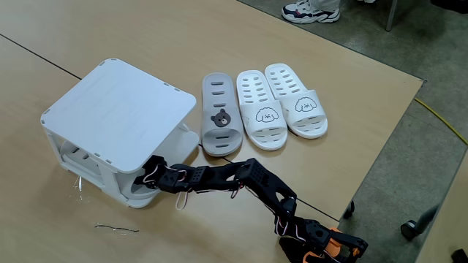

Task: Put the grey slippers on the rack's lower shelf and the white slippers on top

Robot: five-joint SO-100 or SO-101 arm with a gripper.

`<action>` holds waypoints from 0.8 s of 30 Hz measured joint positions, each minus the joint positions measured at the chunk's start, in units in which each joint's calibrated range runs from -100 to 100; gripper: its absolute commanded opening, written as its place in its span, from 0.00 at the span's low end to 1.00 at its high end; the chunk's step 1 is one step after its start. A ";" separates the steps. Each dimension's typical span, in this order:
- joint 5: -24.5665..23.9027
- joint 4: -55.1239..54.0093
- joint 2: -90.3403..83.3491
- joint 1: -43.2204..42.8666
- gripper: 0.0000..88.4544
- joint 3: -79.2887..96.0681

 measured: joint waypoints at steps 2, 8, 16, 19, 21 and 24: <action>0.00 0.00 -5.36 0.00 0.31 6.83; 0.00 0.00 -19.71 0.00 0.31 25.34; 0.00 -9.96 -48.25 0.00 0.01 59.75; 0.00 -18.54 -60.12 0.00 0.01 78.08; 0.00 -24.29 -62.93 0.15 0.01 88.86; 0.00 -30.73 -63.51 0.75 0.01 99.28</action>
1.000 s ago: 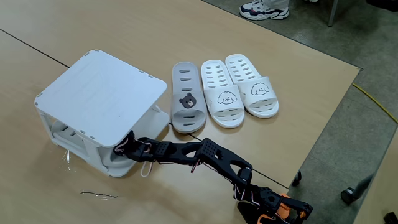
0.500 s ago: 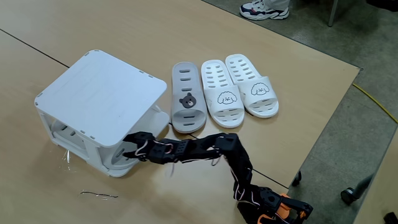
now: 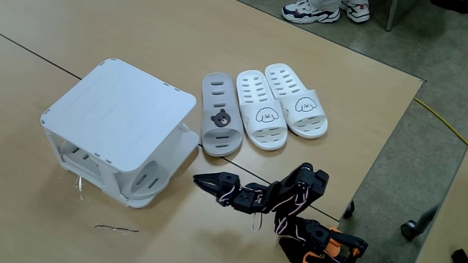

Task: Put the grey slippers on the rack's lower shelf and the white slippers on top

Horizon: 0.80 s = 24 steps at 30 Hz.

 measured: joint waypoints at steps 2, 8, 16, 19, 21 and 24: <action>0.00 -4.81 2.72 3.15 0.01 0.99; 0.00 -20.60 21.69 13.56 0.05 -1.35; 0.00 -24.81 36.12 30.71 0.24 -18.06; 0.00 -24.81 39.67 33.48 0.31 -25.97; 0.00 -24.81 43.05 33.26 0.32 -30.82; 0.00 -24.81 47.92 33.71 0.32 -36.30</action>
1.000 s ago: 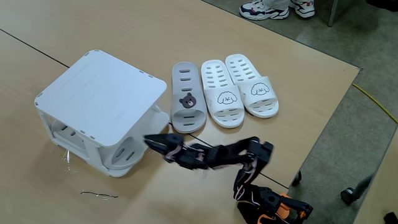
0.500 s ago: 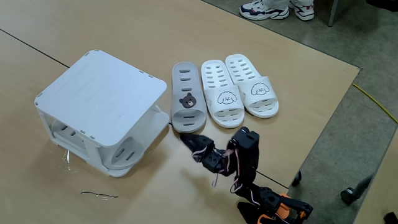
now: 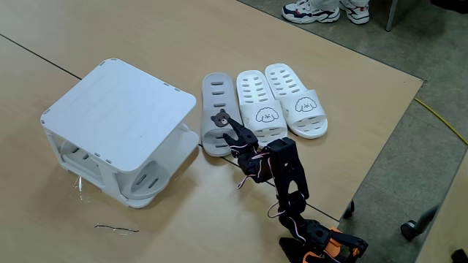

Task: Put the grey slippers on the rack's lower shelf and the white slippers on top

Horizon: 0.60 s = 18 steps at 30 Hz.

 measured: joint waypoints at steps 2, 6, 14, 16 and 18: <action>0.00 0.00 3.22 -0.15 0.32 -3.41; 0.00 1.29 8.74 -0.37 0.32 -11.77; 0.00 19.48 16.99 0.97 0.16 -37.11; 0.00 24.21 17.90 1.57 0.00 -42.59; 0.00 27.81 18.06 1.95 0.01 -45.01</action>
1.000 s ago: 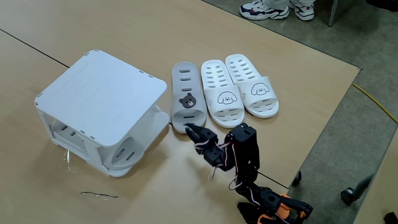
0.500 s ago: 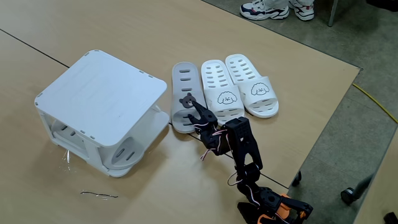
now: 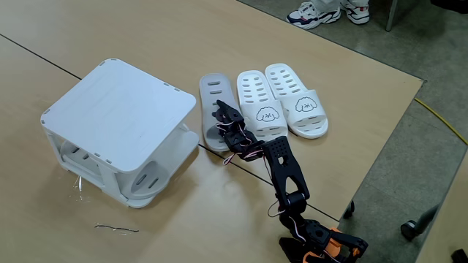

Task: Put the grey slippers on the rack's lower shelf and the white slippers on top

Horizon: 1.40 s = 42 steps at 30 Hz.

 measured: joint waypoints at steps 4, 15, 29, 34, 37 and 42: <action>0.00 0.77 0.00 0.67 0.01 -0.18; -0.05 18.03 -34.72 5.09 0.01 14.20; -0.05 18.03 -88.91 0.52 0.01 75.74; -0.05 17.85 -93.53 -4.87 0.01 83.47; -0.05 15.54 -93.53 -8.91 0.01 83.47; -0.05 11.07 -89.07 -12.43 0.01 83.47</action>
